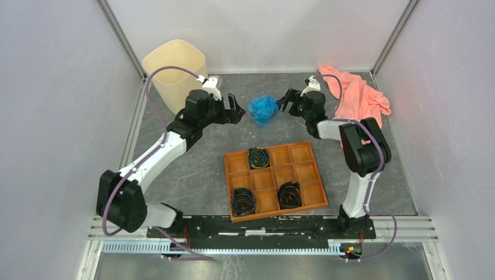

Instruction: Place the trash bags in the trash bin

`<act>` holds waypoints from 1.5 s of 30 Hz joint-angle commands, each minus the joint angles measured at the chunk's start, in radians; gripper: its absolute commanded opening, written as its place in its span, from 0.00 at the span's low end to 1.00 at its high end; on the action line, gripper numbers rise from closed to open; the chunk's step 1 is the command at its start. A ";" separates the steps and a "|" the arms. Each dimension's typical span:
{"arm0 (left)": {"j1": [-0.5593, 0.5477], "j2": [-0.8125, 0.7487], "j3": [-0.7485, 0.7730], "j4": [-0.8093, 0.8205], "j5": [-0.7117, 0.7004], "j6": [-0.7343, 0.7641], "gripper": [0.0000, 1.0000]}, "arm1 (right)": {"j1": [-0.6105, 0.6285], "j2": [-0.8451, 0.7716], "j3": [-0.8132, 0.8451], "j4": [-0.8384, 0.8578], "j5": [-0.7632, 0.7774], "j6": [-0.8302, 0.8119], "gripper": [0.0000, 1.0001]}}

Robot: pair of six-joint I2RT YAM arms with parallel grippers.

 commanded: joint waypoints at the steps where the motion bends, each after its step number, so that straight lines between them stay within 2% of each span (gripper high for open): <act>1: -0.012 0.074 0.058 0.038 0.036 -0.039 0.97 | -0.025 0.079 0.111 0.090 -0.166 0.049 0.97; 6: -0.025 0.194 0.113 0.118 -0.016 -0.147 0.97 | -0.039 0.179 0.192 0.102 -0.239 0.036 0.94; 9: -0.034 0.278 0.160 0.171 -0.086 -0.159 0.95 | -0.040 0.228 0.228 0.110 -0.246 0.029 0.85; 10: -0.035 0.316 0.177 0.196 -0.113 -0.162 0.95 | -0.043 0.243 0.240 0.103 -0.254 0.026 0.79; 12: -0.036 0.362 0.189 0.238 -0.164 -0.172 0.94 | -0.049 0.255 0.260 0.087 -0.267 0.022 0.61; 16: -0.036 0.474 0.215 0.346 -0.198 -0.164 0.93 | -0.063 0.236 0.224 0.119 -0.300 0.000 0.16; 18: -0.036 0.523 0.234 0.371 -0.188 -0.144 0.93 | -0.069 0.236 0.228 0.122 -0.335 -0.017 0.03; 19: -0.036 0.545 0.241 0.388 -0.172 -0.132 0.92 | -0.073 0.234 0.228 0.126 -0.351 -0.021 0.01; 25: -0.033 0.652 0.280 0.423 -0.027 -0.109 0.84 | -0.082 0.230 0.228 0.185 -0.440 -0.015 0.00; 30: -0.032 0.707 0.276 0.514 0.071 -0.170 0.63 | -0.081 0.222 0.203 0.219 -0.441 0.015 0.00; 33: -0.031 0.709 0.268 0.513 0.086 -0.158 0.39 | -0.081 0.212 0.188 0.215 -0.444 0.005 0.00; 34: -0.029 0.693 0.251 0.512 0.081 -0.147 0.27 | -0.081 0.205 0.179 0.205 -0.441 -0.006 0.00; 35: -0.026 0.670 0.226 0.521 0.060 -0.133 0.21 | -0.081 0.191 0.170 0.194 -0.432 -0.025 0.00; 38: -0.021 0.545 0.097 0.572 -0.032 -0.074 0.10 | -0.082 0.148 0.142 0.136 -0.415 -0.094 0.01; 41: -0.020 0.428 -0.028 0.648 -0.152 -0.008 0.03 | -0.093 0.096 0.089 0.119 -0.398 -0.146 0.01; 45: -0.020 0.316 -0.149 0.732 -0.302 0.036 0.02 | -0.129 0.013 -0.020 0.174 -0.388 -0.147 0.00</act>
